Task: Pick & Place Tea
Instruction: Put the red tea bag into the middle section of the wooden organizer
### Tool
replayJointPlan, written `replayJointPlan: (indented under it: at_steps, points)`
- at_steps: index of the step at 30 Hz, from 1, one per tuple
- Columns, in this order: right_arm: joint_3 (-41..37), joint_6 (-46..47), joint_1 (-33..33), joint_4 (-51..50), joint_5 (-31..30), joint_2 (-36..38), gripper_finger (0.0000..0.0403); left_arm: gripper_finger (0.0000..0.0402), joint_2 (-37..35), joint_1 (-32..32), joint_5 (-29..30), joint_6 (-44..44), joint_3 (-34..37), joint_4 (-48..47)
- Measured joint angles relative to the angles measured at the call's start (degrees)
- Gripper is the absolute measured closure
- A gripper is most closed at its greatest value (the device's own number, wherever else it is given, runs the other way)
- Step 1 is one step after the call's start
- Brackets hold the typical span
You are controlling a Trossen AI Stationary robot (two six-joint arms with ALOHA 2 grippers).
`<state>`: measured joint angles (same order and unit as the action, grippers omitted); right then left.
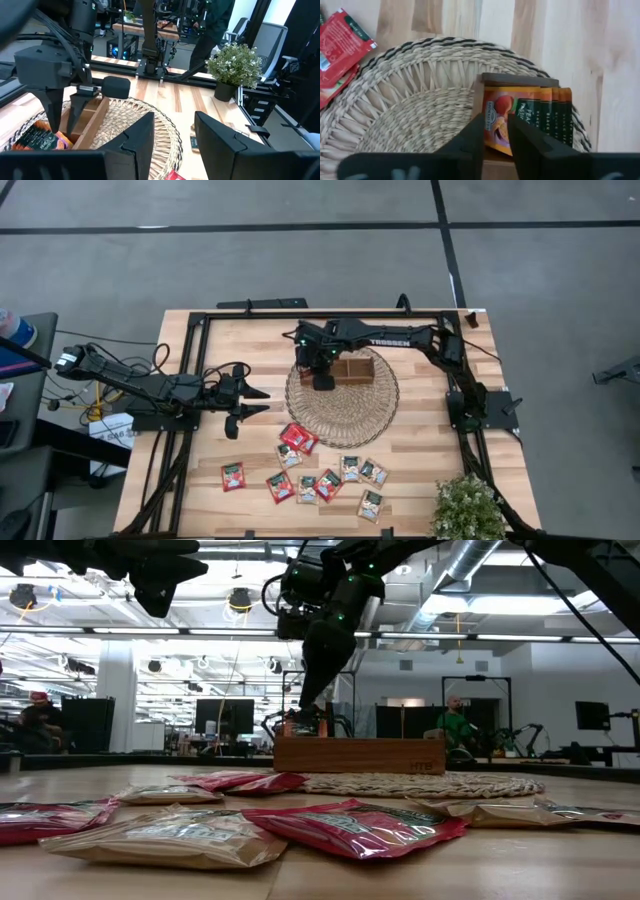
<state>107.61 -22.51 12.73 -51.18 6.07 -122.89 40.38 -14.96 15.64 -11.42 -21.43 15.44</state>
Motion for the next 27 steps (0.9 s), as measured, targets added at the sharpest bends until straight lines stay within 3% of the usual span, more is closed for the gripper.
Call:
replayJointPlan:
  at_steps: [6,12,19,27]
  points:
    - [4.05,1.04,-0.15,-6.97,-0.96,0.05,0.0281,0.0269,0.00,-0.01,-0.78,0.35,0.00,-1.40]
    - [9.38,1.57,-1.98,-20.88,-1.92,0.92,0.0293,0.0269,0.17,-0.02,-0.87,-2.66,0.00,-3.32]
    - [9.34,8.82,-2.73,-34.48,-1.72,4.98,0.0301,0.0269,1.40,-0.01,-0.81,-6.30,0.00,-3.89]
    - [2.14,14.00,-5.82,-29.19,-1.49,15.38,0.0301,0.0269,4.66,-0.02,-0.49,-9.61,0.00,-4.81]
